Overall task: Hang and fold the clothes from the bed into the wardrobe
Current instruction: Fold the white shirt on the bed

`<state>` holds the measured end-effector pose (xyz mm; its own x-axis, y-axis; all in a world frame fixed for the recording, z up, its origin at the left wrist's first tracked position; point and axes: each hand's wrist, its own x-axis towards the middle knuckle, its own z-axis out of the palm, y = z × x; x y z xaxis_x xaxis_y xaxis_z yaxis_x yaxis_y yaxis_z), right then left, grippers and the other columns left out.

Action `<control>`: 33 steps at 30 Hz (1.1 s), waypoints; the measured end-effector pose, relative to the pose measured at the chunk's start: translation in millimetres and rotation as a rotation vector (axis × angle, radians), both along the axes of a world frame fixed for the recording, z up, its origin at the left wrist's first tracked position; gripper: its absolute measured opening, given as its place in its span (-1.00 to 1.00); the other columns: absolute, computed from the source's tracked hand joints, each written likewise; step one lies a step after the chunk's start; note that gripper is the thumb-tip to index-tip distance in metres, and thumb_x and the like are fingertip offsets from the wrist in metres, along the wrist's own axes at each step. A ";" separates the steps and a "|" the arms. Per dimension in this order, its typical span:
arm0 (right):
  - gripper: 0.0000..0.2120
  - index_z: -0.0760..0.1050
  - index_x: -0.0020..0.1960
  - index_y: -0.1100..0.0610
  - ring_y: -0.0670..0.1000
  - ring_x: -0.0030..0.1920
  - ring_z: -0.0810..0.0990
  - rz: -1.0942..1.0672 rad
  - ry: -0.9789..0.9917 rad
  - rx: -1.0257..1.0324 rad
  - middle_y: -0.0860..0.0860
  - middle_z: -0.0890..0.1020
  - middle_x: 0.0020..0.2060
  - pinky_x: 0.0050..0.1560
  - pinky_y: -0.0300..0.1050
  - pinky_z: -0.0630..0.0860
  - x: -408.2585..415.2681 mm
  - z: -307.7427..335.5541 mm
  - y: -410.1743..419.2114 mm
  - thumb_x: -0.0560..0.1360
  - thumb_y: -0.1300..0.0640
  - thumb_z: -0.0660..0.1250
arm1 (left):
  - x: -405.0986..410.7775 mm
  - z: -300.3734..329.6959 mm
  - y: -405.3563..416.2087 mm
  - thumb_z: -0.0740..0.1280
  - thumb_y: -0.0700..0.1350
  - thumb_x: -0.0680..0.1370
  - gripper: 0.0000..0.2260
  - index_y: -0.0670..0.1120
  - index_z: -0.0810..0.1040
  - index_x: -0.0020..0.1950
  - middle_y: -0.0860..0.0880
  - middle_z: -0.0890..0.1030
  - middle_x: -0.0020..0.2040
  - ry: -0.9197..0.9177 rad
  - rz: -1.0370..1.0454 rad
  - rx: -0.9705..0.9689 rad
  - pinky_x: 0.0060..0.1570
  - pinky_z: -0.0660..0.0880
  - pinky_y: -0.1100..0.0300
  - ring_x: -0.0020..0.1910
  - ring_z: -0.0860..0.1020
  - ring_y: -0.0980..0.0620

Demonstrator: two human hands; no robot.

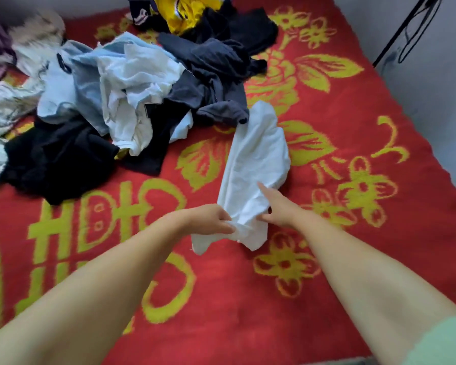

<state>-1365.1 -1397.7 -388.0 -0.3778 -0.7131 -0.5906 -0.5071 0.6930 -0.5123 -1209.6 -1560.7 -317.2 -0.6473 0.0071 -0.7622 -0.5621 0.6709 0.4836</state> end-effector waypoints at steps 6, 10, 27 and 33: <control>-0.65 0.34 -0.35 -0.05 0.10 -0.08 0.52 -0.030 0.213 -0.162 0.11 0.59 -0.18 -0.18 -0.13 0.27 85.0 116.1 -37.0 0.59 0.19 0.16 | 79.6 147.9 -51.6 0.29 0.04 0.58 -0.79 -0.04 0.65 -0.09 0.07 0.56 -0.28 0.403 0.282 -0.031 -0.28 0.39 0.25 -0.31 0.47 0.15; -0.77 0.53 -0.15 0.16 0.04 -0.17 0.48 -0.208 0.253 -0.470 0.02 0.56 -0.26 -0.25 -0.11 0.19 95.9 231.6 -59.0 0.60 0.22 0.15 | 131.6 227.9 -94.6 0.30 -0.06 0.59 -0.83 -0.12 0.63 -0.06 -0.10 0.53 0.00 0.736 0.591 -0.102 0.02 0.46 0.06 -0.04 0.52 -0.03; -0.79 0.56 -0.05 0.20 0.07 -0.19 0.50 -0.210 0.589 -0.778 0.03 0.55 -0.30 -0.20 -0.17 0.33 143.8 476.5 -70.0 0.60 0.10 0.23 | 185.9 414.0 -73.7 0.25 -0.11 0.62 -0.69 0.00 0.53 -0.33 0.14 0.36 -0.43 1.261 0.607 0.143 -0.48 0.25 0.36 -0.45 0.30 0.20; -0.56 0.38 0.37 0.09 -0.06 0.15 0.59 0.195 -0.024 -0.673 -0.01 0.62 0.15 0.13 -0.19 0.53 195.6 510.8 -77.7 0.54 -0.01 0.35 | 159.9 444.6 -48.1 0.30 -0.07 0.59 -0.76 0.01 0.61 -0.27 0.14 0.53 -0.42 1.179 0.527 -0.035 -0.37 0.41 0.32 -0.42 0.46 0.19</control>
